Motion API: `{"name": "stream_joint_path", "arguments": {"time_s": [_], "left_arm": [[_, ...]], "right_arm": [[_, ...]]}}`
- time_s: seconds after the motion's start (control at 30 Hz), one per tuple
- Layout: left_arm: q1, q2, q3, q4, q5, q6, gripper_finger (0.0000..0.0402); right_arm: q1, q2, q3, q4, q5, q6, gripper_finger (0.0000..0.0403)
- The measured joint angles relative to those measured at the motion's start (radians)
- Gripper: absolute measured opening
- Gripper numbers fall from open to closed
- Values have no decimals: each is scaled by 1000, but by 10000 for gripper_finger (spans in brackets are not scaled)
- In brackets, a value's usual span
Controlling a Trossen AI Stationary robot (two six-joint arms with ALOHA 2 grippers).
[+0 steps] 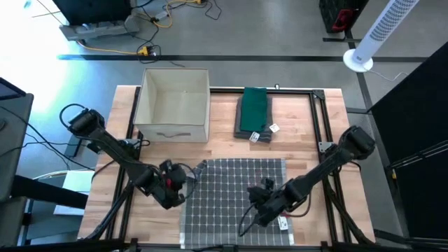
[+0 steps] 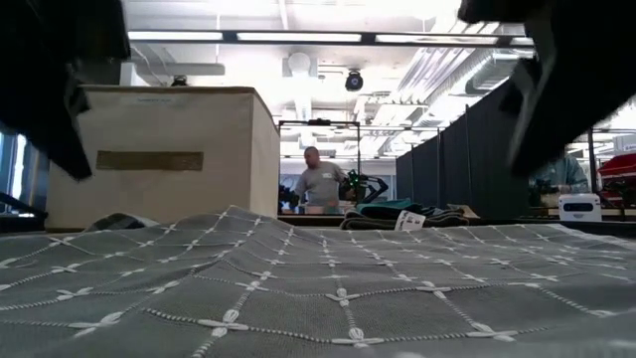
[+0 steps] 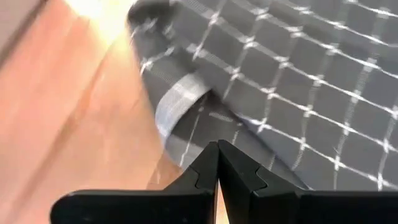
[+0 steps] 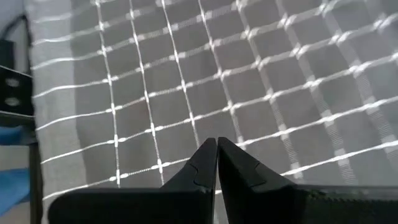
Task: Fold towel
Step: Fold the gray patterned towel
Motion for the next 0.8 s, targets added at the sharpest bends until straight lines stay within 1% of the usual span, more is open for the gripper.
{"name": "stream_joint_path", "arguments": {"time_s": [0.1, 0.2, 0.37, 0.43, 0.5, 0.63, 0.8], "left_arm": [[-2, -2, -32, 105, 51, -165, 18], [-2, -16, -35, 137, 73, -321, 39], [15, -29, -35, 94, 73, -574, 89], [30, -27, -35, 81, 57, -658, 111], [51, -25, -35, 97, 47, -714, 133], [88, -16, -35, 157, 45, -765, 169], [102, 18, -35, 179, 49, -919, 191]], "right_arm": [[1, 57, 0, 46, -19, 63, 13], [0, 87, 0, 103, -20, 75, 21], [0, 129, 0, 129, 18, 75, 25], [0, 134, 0, 132, 30, 72, 26], [0, 136, 0, 132, 35, 58, 26], [-3, 136, 0, 125, 43, 22, 26], [-3, 136, 0, 119, 43, 7, 26]]}}
